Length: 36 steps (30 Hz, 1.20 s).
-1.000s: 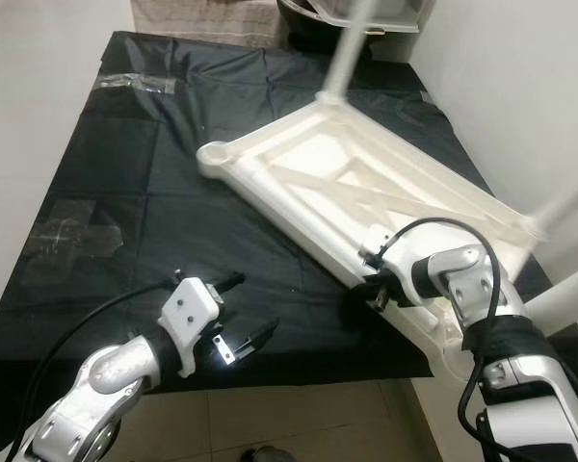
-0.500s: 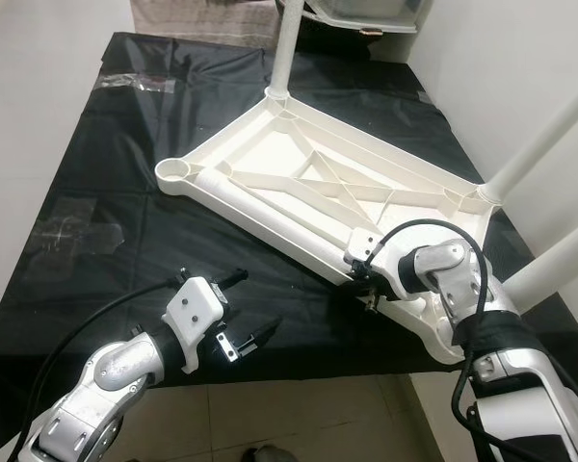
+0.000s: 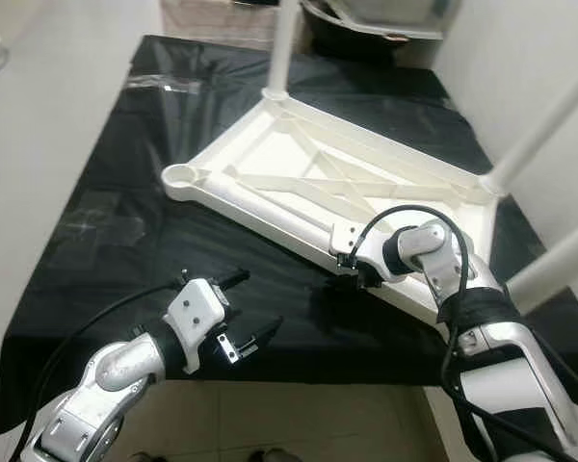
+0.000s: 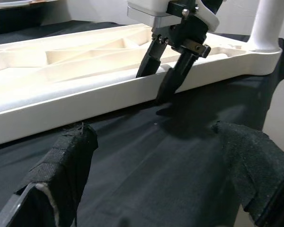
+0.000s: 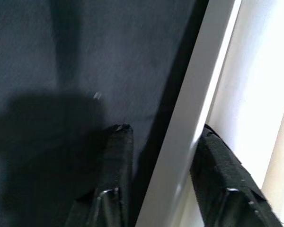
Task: Building children table
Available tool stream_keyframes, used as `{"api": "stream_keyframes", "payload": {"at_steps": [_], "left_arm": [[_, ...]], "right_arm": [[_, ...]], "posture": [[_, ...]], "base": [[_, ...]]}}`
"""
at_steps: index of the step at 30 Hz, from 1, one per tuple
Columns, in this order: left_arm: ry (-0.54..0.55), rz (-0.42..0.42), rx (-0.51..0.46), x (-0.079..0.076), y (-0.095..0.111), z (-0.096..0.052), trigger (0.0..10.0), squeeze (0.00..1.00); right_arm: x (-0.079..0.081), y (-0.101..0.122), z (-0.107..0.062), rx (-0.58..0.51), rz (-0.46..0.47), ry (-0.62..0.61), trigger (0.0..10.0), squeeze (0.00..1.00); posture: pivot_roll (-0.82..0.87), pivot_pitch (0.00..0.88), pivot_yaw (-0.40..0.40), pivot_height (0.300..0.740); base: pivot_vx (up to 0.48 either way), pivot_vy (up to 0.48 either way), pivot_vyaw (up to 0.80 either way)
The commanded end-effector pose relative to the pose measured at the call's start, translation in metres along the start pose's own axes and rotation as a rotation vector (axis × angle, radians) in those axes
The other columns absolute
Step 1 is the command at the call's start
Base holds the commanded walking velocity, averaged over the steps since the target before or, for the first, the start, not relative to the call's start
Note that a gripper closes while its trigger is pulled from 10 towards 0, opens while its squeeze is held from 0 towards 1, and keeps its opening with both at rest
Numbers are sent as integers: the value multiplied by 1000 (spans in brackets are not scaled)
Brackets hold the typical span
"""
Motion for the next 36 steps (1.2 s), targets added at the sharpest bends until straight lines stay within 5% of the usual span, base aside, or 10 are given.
{"api": "stream_keyframes", "payload": {"at_steps": [1,10,23,24,25,36], "left_arm": [[-14,-4,15,-4,-5,0,10000,0],[-15,-2,13,-5,-5,-1,10000,0],[-17,-2,7,-8,-2,-3,10000,0],[-17,-3,5,-9,-2,-3,10000,0],[-17,-4,5,-9,-2,-3,10000,0],[-11,-8,0,-10,0,-3,10000,0]], "right_arm": [[-3,4,2,-28,32,2,10000,0],[-22,24,16,-99,174,-74,10000,0],[-20,23,39,15,275,-109,10000,0],[-19,24,41,16,263,-101,627,0],[-17,25,43,19,252,-85,0,0],[-12,31,44,-14,141,3,0,0]], "posture": [[51,104,-134,740],[53,113,-137,740],[51,130,-144,740],[51,132,-145,740],[51,132,-145,740],[49,133,-153,740]], "base": [[0,0,0],[0,0,0],[0,0,0],[0,0,0],[0,0,0],[0,0,0]]}}
Point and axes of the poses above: a point about 5 cm out from each wrist's last joint towards the gripper, its own z axis pointing out of the wrist towards the gripper, its own y axis along the axis of the wrist's last joint, x = y × z, the point moved 1 cm from there along z, pointing out of the wrist towards the gripper, and after that the axes turned 11 degrees about -z, right-handed, at the moved point
